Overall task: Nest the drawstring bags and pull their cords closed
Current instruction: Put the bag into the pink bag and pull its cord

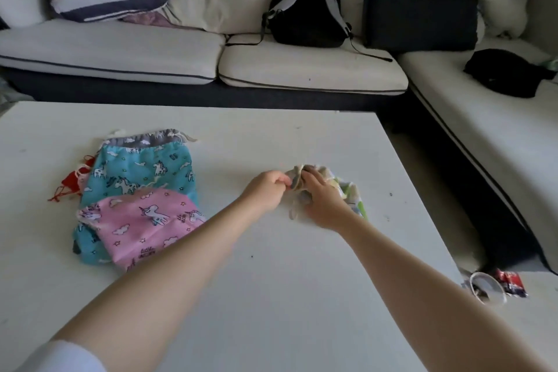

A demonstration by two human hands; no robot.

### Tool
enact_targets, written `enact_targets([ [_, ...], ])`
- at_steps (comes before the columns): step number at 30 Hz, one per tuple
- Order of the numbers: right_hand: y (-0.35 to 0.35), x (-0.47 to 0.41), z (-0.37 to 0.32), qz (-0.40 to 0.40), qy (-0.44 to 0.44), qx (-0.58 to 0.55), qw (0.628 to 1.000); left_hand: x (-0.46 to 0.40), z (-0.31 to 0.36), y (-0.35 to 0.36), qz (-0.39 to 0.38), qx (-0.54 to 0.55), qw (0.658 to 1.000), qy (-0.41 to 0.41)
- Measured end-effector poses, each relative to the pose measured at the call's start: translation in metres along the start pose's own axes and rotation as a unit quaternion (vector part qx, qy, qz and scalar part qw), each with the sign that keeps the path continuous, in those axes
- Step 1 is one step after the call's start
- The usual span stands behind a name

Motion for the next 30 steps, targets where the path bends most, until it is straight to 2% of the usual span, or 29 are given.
enact_targets([
  [3,0.022,0.002,0.038,-0.096,0.068,0.123,0.986,-0.007,-0.022,0.024,-0.053,-0.064,0.996,-0.027],
  [6,0.037,0.000,0.066,-0.133,0.084,0.147,0.977,-0.016,-0.041,0.023,-0.048,-0.115,0.991,-0.058],
  [11,0.039,-0.014,0.060,-0.118,0.091,0.191,0.970,-0.029,-0.064,0.000,-0.021,-0.223,0.974,-0.017],
  [15,0.032,-0.023,-0.005,-0.001,0.038,0.217,0.976,-0.017,-0.088,-0.009,-0.059,-0.254,0.964,0.053],
  [17,0.044,-0.022,-0.040,0.002,-0.012,0.176,0.984,-0.010,-0.097,-0.022,-0.021,-0.263,0.962,0.064],
  [19,0.064,-0.019,-0.067,-0.031,-0.049,0.091,0.994,-0.002,-0.101,-0.043,0.050,-0.288,0.953,0.074],
  [20,0.074,-0.017,-0.079,-0.056,-0.060,0.048,0.995,0.000,-0.104,-0.055,0.085,-0.308,0.946,0.064],
  [22,0.093,-0.014,-0.101,-0.097,-0.072,0.001,0.993,0.008,-0.125,-0.081,0.115,-0.365,0.924,-0.012],
  [24,0.104,-0.011,-0.114,-0.118,-0.072,-0.002,0.990,0.016,-0.153,-0.099,0.086,-0.408,0.901,-0.123],
  [26,0.111,-0.010,-0.125,-0.121,-0.063,-0.006,0.991,0.026,-0.180,-0.117,0.073,-0.420,0.886,-0.185],
  [28,0.115,-0.010,-0.131,-0.125,-0.054,-0.014,0.991,0.033,-0.197,-0.130,0.089,-0.434,0.872,-0.208],
  [30,0.115,-0.010,-0.130,-0.124,-0.027,-0.046,0.991,0.033,-0.206,-0.133,0.094,-0.442,0.872,-0.189],
])
Point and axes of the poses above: each hand's wrist, its own x-axis away from the middle knuckle, its own y-axis out of the palm, z = x × y, the point moved 7 cm from there along -x, towards the middle knuckle, and after that the axes turned 11 degrees about -x, right-handed, at the moved point
